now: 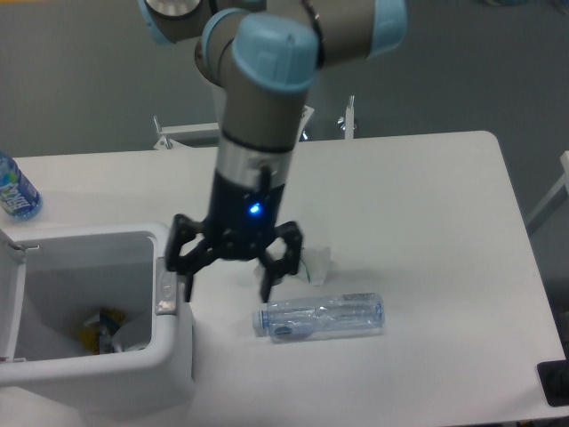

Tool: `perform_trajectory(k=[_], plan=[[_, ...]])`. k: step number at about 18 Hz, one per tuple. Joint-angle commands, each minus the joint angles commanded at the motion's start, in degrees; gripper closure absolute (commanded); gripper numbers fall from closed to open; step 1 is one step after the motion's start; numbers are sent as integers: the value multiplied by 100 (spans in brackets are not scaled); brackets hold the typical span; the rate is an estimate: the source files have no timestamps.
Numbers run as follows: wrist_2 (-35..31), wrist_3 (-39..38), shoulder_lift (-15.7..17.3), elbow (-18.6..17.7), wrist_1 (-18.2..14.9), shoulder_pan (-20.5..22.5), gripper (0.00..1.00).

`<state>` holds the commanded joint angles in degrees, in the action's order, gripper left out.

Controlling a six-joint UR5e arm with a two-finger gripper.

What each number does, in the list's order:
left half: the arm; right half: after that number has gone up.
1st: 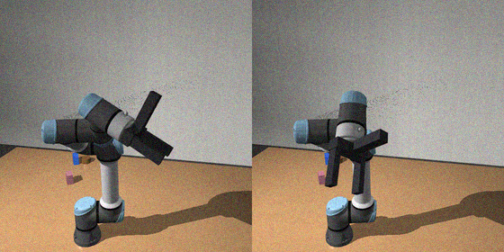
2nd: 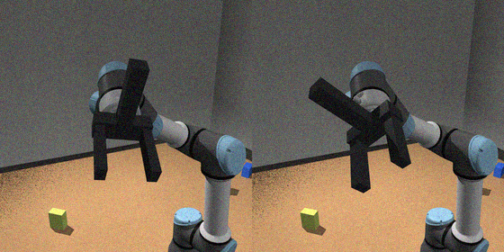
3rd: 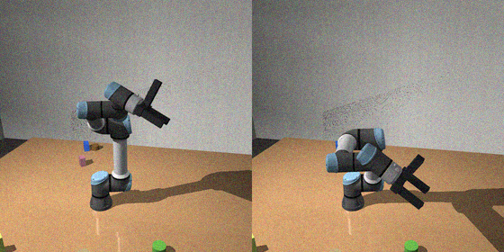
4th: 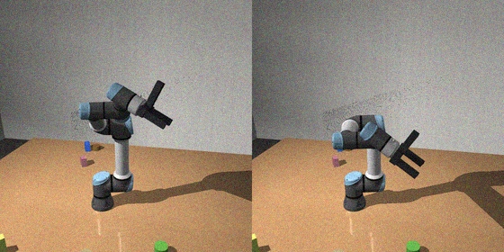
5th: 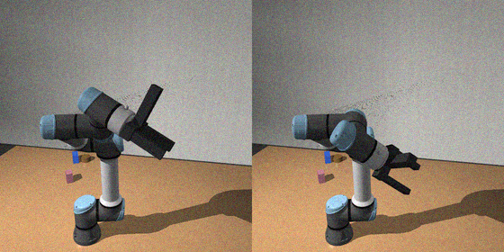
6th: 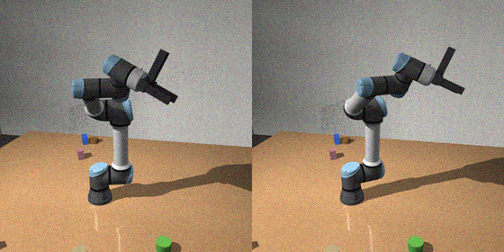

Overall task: Open the trash can
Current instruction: 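Lift the gripper up and away from the opened trash can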

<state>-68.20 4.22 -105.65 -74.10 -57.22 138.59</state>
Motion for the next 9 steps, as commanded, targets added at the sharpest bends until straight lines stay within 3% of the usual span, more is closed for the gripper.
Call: perform_trajectory(k=[5,9], plan=[[-1194,166,115,9,18,458,0],[-1931,1841,114,-174,-201,572,0]])
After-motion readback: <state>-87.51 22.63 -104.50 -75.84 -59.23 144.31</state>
